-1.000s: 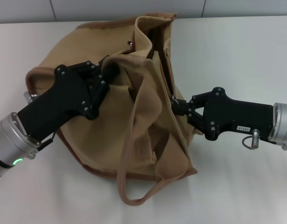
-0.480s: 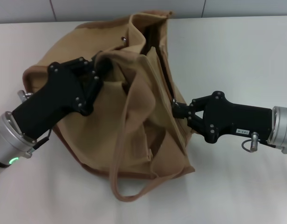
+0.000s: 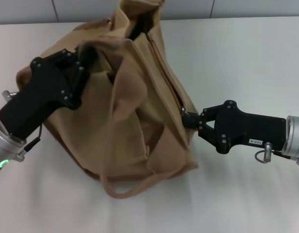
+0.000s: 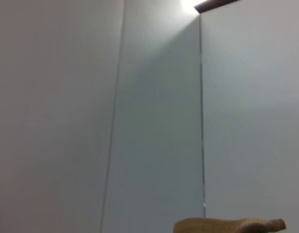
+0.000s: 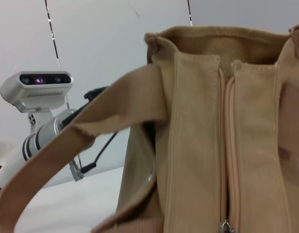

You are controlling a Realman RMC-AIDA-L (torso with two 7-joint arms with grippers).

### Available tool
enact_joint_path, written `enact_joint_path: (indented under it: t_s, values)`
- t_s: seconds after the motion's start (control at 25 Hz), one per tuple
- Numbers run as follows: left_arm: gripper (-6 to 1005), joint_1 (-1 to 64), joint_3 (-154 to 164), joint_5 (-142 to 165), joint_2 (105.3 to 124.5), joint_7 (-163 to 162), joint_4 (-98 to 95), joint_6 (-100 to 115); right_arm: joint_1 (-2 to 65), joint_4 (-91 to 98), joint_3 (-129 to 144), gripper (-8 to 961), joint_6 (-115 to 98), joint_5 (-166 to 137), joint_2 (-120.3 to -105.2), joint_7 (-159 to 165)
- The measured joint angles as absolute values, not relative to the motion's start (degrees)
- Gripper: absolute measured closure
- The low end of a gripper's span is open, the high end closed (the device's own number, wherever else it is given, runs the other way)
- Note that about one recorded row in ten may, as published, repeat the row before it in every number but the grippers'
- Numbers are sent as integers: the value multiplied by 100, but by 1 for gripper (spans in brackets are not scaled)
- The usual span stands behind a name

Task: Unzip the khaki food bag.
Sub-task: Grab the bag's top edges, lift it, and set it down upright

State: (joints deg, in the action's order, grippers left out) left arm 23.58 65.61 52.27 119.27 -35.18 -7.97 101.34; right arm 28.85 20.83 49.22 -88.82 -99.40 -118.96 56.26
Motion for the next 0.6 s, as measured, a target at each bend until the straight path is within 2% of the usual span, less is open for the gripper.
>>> enact_joint_path:
  t_s: [0.6]
  values:
    - [936,2258,5954,5084,11919,-3856,-677,10191,2815,2083,4904,924,-8856,-10181,-11864,5677]
